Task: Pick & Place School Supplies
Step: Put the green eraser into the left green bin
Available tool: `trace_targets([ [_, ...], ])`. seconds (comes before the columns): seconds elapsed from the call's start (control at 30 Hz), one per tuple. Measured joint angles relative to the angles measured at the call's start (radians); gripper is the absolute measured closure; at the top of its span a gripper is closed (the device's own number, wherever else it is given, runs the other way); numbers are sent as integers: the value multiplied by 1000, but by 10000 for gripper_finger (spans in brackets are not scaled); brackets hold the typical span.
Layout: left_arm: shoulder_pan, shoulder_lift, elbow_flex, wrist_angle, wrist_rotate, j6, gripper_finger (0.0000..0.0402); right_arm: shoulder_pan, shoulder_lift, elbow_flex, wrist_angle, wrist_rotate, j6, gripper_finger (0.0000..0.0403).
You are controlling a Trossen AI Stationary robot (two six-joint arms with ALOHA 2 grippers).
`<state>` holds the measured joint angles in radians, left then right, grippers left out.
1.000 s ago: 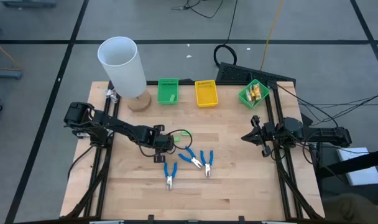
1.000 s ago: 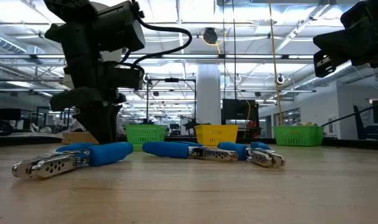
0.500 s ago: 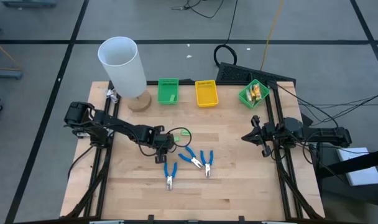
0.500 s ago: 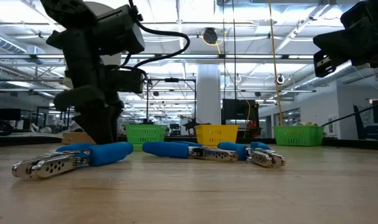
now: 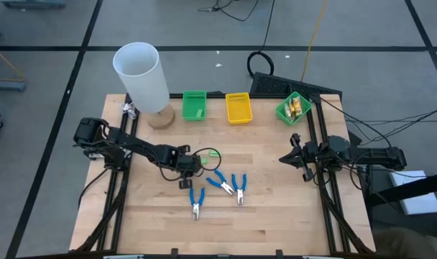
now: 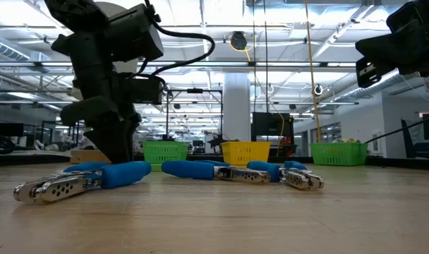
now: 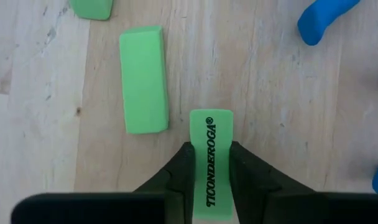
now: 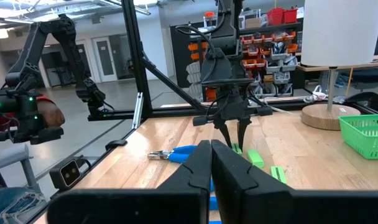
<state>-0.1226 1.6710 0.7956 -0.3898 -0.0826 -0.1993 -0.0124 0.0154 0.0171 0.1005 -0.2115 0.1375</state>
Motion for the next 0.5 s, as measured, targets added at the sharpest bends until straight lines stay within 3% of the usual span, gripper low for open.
trace_targets([
  [0.23, 0, -74, -6, -15, -3, -14, 295, 0, 0, 0, 0, 0, 0, 399],
  [0.5, 1, -209, -5, 6, -71, -4, 327, 0, 0, 0, 0, 0, 0, 399],
])
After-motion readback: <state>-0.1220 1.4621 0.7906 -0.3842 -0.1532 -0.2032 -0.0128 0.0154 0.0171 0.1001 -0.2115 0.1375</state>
